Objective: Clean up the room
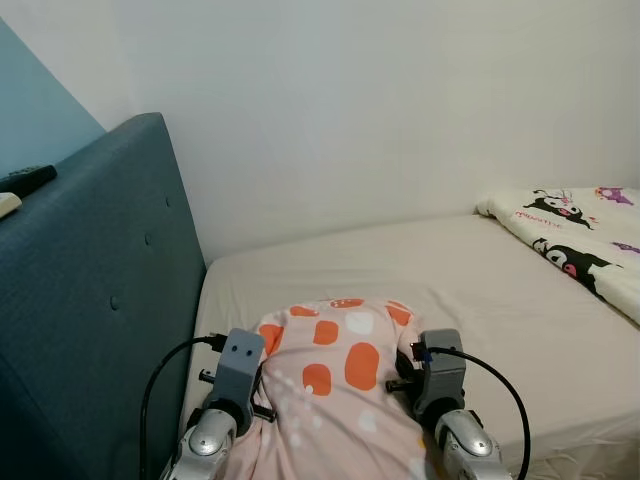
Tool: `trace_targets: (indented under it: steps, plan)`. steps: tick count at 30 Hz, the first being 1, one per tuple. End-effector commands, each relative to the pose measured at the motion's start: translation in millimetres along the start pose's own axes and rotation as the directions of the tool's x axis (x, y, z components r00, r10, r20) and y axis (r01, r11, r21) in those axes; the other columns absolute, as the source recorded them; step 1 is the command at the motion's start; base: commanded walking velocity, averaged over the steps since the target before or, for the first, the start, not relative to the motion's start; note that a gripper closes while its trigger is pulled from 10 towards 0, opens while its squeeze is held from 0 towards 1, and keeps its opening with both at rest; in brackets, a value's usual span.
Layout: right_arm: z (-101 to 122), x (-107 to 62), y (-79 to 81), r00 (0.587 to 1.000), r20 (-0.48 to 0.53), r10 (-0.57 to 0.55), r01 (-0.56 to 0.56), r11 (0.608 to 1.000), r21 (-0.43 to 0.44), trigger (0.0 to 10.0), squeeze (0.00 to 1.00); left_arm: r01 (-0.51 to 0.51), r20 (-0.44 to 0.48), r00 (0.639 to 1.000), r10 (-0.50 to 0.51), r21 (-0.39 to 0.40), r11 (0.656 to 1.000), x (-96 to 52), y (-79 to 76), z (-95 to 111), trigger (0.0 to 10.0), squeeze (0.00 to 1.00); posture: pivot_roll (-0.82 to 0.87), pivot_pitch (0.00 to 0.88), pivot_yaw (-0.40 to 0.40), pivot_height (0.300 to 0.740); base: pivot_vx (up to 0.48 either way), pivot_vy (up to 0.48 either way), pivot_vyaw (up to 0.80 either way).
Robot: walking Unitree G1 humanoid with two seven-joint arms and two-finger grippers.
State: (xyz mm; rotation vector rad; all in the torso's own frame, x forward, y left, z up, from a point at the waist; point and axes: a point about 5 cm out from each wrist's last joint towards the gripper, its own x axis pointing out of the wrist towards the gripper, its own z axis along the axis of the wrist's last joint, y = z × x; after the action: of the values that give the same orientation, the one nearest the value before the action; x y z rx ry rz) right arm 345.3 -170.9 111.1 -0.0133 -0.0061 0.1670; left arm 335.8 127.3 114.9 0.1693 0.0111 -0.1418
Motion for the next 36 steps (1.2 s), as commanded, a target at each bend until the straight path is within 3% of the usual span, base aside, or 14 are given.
trace_targets:
  steps: [1, 28, 36]
  plan:
    - [8.0, 4.1, 2.5, 0.999, 0.031, 0.018, -0.018, 1.0, 0.001, 10.0, 0.0, -0.027, 0.01, 1.0, 0.026, 0.002, 1.0, -1.1, 9.9, 3.0, 10.0, 0.0, -0.04, 0.129, 0.07, 0.6, 0.0, 0.0, 0.0]
    - [10.8, 4.4, -2.0, 0.999, 0.043, 0.006, -0.006, 1.0, 0.001, 10.0, 0.0, 0.006, 0.018, 1.0, -0.006, 0.015, 1.0, 0.7, 5.0, 7.9, 10.0, 0.0, -0.03, 0.127, 0.074, 0.586, 0.0, 0.0, 0.0]
    - [23.0, 11.7, 1.7, 0.996, 0.075, 0.045, -0.045, 0.999, -0.004, 10.0, 0.0, -0.049, 0.037, 0.998, 0.05, -0.021, 0.999, 10.5, 13.7, 20.1, 10.0, 0.0, -0.03, 0.139, 0.068, 0.586, 0.0, 0.0, 0.0]
